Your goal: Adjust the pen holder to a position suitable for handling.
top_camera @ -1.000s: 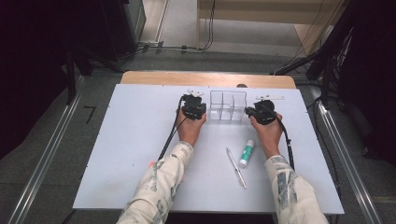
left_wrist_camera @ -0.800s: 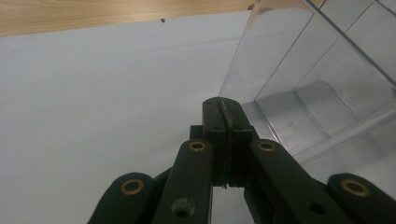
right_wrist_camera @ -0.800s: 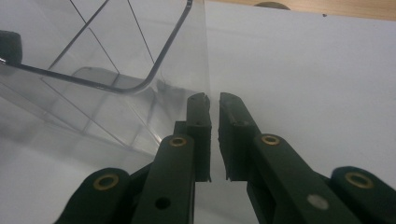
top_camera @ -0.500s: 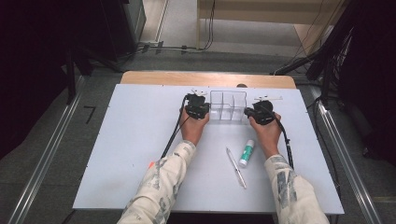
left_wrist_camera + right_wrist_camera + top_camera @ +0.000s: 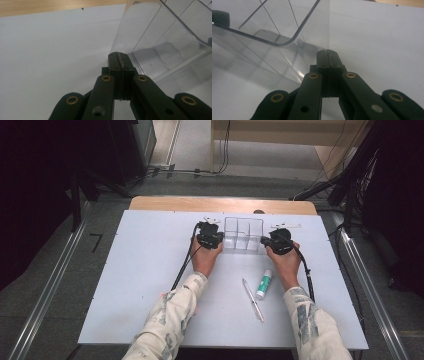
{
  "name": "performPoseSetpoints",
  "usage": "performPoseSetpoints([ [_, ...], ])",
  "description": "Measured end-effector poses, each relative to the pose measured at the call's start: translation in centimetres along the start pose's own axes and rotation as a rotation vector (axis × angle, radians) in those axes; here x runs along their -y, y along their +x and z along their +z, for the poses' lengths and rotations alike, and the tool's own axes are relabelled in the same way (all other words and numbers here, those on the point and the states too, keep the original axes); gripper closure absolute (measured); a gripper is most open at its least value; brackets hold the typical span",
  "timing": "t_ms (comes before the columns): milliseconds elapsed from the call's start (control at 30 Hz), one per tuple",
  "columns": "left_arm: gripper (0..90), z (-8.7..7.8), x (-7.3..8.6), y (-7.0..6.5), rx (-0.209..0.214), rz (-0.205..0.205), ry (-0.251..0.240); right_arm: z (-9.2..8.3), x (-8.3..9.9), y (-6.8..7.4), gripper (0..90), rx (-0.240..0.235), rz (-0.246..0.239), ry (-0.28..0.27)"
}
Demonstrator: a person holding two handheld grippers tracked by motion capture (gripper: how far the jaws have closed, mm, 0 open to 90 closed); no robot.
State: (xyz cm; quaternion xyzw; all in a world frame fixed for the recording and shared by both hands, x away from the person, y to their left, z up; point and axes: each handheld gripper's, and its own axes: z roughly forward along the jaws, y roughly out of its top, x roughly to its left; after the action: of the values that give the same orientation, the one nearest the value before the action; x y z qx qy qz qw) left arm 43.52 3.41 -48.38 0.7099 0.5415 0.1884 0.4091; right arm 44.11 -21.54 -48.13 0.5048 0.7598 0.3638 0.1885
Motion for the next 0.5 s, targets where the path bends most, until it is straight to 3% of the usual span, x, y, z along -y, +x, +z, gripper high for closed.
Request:
performPoseSetpoints([
  [500,90.0,-2.9,2.0,1.7,0.010,-0.040,0.009,-0.6,0.6,2.7,88.1,-0.049,-0.043,-0.002],
])
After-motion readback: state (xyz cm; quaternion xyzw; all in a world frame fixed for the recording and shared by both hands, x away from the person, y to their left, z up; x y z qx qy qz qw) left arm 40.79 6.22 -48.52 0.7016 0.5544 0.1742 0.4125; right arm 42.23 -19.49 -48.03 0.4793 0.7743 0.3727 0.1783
